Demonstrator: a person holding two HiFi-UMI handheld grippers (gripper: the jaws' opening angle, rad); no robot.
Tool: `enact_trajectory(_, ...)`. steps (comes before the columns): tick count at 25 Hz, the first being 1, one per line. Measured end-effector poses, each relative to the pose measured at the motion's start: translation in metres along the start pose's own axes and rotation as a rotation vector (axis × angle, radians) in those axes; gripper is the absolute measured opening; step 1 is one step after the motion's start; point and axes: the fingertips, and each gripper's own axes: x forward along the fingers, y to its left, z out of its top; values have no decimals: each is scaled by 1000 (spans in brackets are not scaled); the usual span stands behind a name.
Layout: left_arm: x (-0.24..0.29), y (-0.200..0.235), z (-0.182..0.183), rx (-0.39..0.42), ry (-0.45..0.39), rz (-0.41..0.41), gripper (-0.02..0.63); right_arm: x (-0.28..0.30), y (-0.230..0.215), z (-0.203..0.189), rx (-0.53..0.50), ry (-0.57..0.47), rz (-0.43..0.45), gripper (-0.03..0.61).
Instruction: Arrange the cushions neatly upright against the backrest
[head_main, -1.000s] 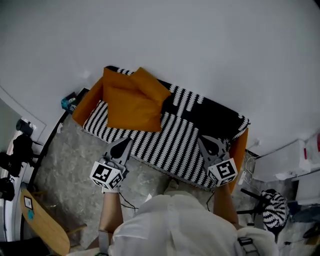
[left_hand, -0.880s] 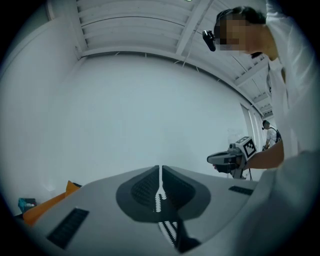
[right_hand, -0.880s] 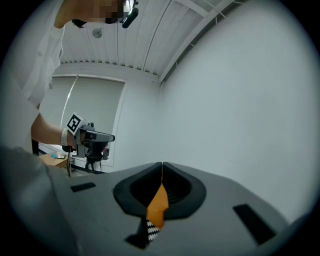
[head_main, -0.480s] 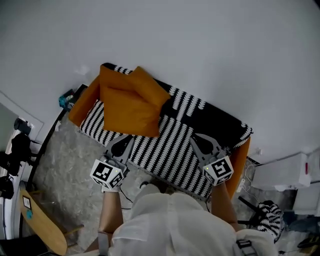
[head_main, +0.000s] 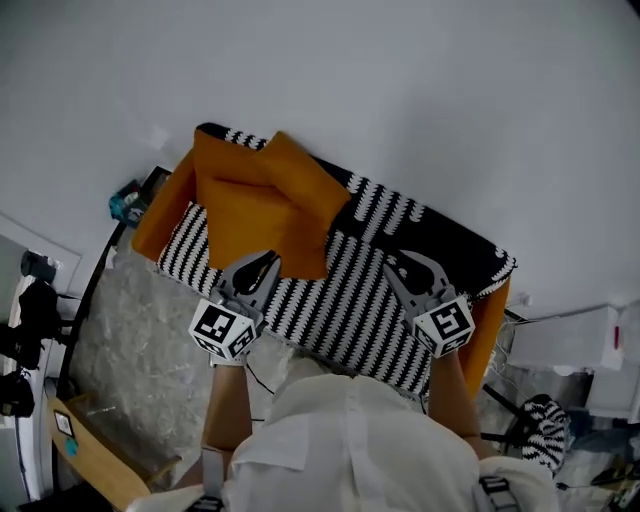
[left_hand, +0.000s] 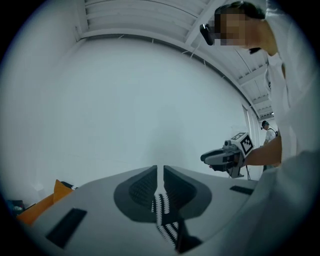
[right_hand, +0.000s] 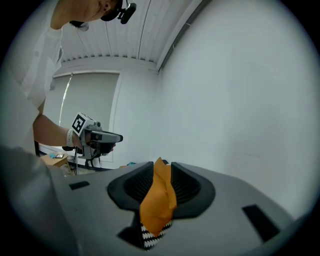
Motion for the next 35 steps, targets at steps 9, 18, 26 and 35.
enact_trajectory(9, 46, 118, -6, -36, 15, -46, 67, 120, -25, -4, 76, 58, -12, 193)
enact_trajectory(18, 84, 214, -27, -51, 42, -55, 78, 252, -39, -43, 39, 215, 73, 229)
enact_trajectory(26, 129, 246, -53, -53, 82, -38, 87, 325, -64, -97, 8, 359, 161, 262)
enact_trajectory(35, 145, 259, -86, -89, 147, -20, 89, 393, -96, -167, 87, 519, 209, 295)
